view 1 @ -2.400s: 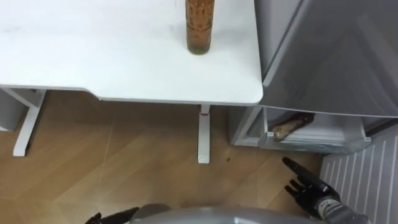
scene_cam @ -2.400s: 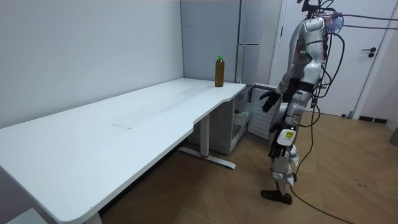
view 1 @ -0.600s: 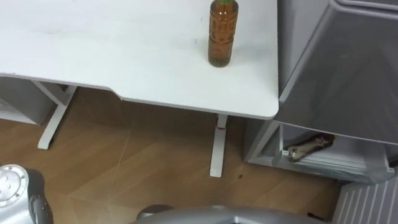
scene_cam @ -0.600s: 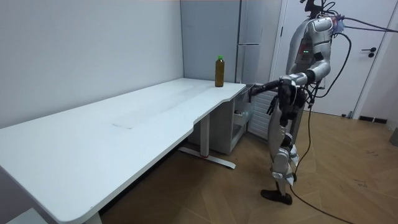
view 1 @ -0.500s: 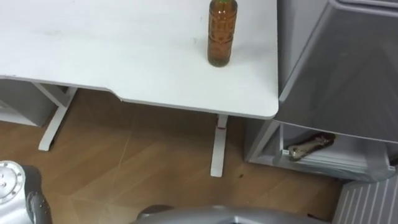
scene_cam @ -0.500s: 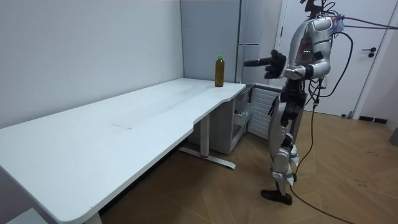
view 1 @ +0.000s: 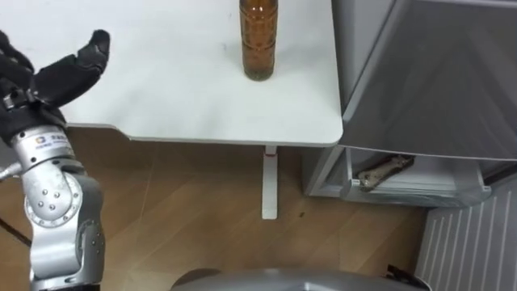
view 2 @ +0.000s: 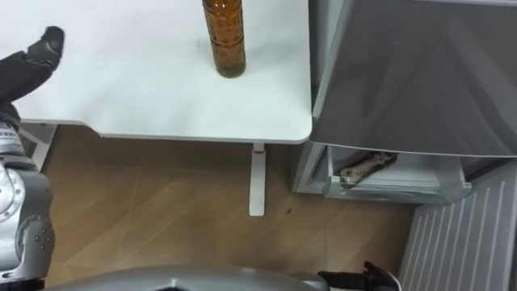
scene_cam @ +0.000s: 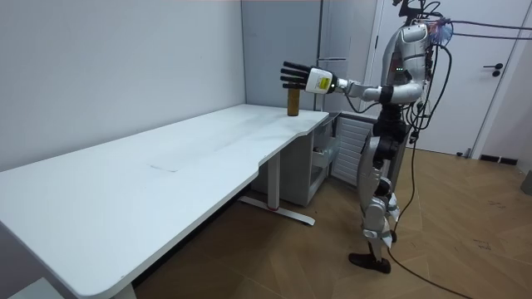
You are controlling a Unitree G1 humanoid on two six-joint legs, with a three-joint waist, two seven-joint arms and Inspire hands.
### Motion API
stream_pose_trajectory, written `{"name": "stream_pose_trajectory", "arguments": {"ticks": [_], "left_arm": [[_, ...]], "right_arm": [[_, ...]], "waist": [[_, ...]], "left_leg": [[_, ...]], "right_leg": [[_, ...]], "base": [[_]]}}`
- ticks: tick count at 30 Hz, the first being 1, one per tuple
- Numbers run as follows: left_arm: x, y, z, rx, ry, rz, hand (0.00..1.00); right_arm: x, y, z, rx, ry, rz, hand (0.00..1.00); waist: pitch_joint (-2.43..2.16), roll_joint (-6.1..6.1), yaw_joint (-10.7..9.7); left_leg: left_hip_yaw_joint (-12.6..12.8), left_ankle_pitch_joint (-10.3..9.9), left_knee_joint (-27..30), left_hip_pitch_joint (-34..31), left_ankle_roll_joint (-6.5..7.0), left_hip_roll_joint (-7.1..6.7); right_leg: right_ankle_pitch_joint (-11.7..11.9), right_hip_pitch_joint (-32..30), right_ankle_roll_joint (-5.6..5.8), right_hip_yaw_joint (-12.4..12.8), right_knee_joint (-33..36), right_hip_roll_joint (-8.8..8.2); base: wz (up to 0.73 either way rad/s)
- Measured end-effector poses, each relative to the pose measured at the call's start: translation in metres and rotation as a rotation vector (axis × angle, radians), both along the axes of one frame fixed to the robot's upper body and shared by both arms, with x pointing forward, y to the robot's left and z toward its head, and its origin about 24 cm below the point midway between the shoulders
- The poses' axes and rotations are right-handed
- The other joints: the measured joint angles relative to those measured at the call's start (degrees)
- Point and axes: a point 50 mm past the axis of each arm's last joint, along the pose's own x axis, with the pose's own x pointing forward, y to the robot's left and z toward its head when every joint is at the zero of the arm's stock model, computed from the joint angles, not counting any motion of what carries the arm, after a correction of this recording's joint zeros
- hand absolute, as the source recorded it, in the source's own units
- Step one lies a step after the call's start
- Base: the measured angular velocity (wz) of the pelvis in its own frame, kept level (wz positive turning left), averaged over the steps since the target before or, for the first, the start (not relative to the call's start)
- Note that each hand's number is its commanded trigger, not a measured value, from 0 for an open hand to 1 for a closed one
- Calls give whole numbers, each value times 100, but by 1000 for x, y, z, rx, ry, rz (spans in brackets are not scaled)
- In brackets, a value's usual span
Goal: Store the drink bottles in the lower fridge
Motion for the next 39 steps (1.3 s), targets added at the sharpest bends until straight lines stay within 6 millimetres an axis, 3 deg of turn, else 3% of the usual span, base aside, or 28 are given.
{"name": "stream_pose_trajectory", "arguments": {"ticks": [6, 11, 15, 21, 27, 33, 39], "left_arm": [[12, -21, -1, 24, 28, -201, 0], [14, -31, -5, 25, 56, -294, 0], [19, -40, -4, 26, 55, -394, 0], [22, -41, -8, 6, 77, -458, 0], [26, -36, -45, -37, 267, -457, 0], [31, -36, -47, -52, 273, -475, 0], [37, -38, -41, -47, 256, -486, 0]], "right_arm": [[2, 2, 0, 8, -5, 9, 0], [3, -2, 1, -2, -3, 27, 0], [5, -1, 1, -11, -3, 43, 0], [6, 1, 0, -7, -3, 42, 0], [8, 0, 1, -5, -1, 42, 0], [11, -4, 2, -16, 5, 46, 0], [14, -3, 2, -20, 15, 51, 0]], "waist": [[-14, 28, -39], [-66, 107, -86], [-65, 112, -111], [-8, 66, -215], [-18, 142, -268], [-68, 254, -361], [-57, 239, -365]], "left_leg": [[145, 0, -12, 48, 0, 7], [164, 0, -12, 89, 0, 11], [295, 0, -37, 186, 0, 35], [450, 0, -98, 288, 0, 72], [545, -7, -118, 241, -2, 168], [611, -2, -109, 194, -8, 202], [682, -2, -109, 238, -8, 202]], "right_leg": [[13, -20, 8, 174, -8, -1], [14, -5, 7, 230, -5, 0], [19, 11, -3, 387, 13, 12], [30, -24, -14, 603, 101, 39], [114, -123, -67, 724, 114, 136], [132, -186, -90, 797, 123, 165], [132, -217, -89, 869, 120, 165]], "base": [[-10], [-5], [-15], [-13], [-9], [-7], [-6]]}}
